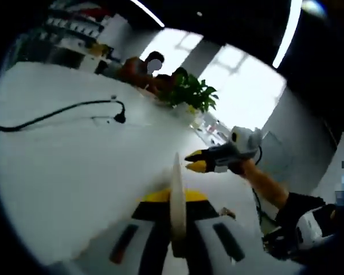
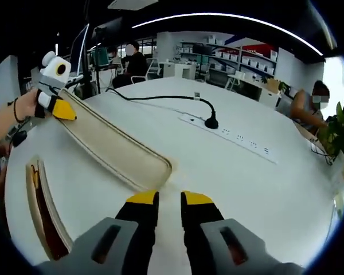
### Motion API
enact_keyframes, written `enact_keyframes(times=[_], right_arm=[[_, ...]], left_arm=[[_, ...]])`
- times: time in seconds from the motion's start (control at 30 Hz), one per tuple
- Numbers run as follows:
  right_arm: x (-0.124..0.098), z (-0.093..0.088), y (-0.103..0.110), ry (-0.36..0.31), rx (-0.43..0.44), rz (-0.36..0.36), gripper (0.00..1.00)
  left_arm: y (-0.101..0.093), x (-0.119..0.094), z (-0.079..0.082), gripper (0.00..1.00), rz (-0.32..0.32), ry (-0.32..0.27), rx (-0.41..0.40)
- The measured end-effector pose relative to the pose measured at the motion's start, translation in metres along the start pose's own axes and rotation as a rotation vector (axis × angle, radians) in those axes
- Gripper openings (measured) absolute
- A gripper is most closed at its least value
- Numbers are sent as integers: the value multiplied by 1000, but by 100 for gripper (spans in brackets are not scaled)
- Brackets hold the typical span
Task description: Arrange the utensils inside the cutlery case until each visible utensil rests in its matching compartment.
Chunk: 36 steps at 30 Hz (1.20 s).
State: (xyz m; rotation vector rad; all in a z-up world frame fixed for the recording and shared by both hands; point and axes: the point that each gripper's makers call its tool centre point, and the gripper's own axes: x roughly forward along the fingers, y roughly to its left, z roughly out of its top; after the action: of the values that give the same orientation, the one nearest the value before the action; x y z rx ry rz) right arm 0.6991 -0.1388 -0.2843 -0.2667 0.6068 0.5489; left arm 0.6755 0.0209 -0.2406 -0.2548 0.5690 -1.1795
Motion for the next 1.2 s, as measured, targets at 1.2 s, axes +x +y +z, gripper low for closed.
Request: enact_keyframes(times=[1.2], right_arm=[[-63,25,93,-191,-818,209,9]], left_arm=[[-80,-13,-9,1,-283,-61,914]])
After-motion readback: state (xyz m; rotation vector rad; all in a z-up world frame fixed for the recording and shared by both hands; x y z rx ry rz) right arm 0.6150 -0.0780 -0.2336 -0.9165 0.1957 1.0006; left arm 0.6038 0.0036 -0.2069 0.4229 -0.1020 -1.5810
